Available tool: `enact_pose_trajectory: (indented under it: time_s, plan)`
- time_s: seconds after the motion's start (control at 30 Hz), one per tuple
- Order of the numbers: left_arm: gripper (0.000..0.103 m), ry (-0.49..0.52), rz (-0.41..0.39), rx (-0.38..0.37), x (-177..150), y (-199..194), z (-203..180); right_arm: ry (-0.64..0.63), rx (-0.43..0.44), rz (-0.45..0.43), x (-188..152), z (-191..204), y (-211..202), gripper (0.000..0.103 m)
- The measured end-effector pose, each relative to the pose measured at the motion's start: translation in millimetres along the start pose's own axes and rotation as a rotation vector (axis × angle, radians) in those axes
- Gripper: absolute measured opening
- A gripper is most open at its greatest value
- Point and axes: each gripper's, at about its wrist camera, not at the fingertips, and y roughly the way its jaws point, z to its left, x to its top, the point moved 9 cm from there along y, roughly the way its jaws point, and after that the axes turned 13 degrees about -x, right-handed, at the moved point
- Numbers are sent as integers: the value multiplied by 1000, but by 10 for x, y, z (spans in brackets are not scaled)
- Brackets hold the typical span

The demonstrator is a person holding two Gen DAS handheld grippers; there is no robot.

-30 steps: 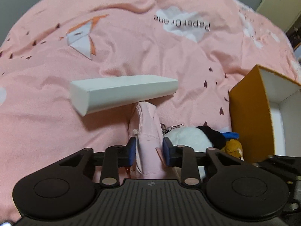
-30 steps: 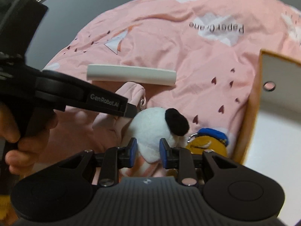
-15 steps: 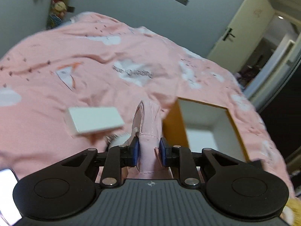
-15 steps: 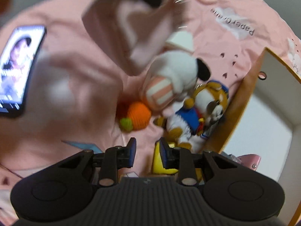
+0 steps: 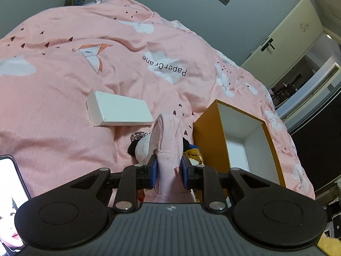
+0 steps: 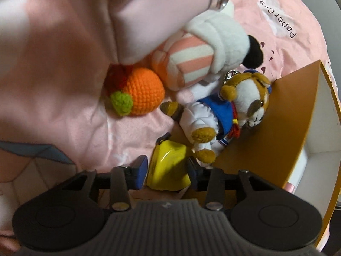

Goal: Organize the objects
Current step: 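Lift the pink pouch with the left tool while the right tool grasps the yellow toy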

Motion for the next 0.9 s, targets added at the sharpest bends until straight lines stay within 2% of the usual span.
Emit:
enact_pose_trajectory:
  time_s: [0.17,0.47,0.63,0.77,0.9]
  plan:
    - [26,-8,6,-5,-19,9,31,-49,-40,-8,-7,10,106,43]
    - [26,7,16,-12,-35,15,-7,-11,-3,-96,-26,-178,-235,24]
    - [26,3,14,-23,-5,-4,-74,139,185,-169,-40,-503,-608,24]
    - [26,-7,18,-54,33,0,-202,334,329,-229,-114,-899,-868,24]
    - [26,10,33,-125,83,56,-501,535,426,-295,-249,-1326,-1076,24]
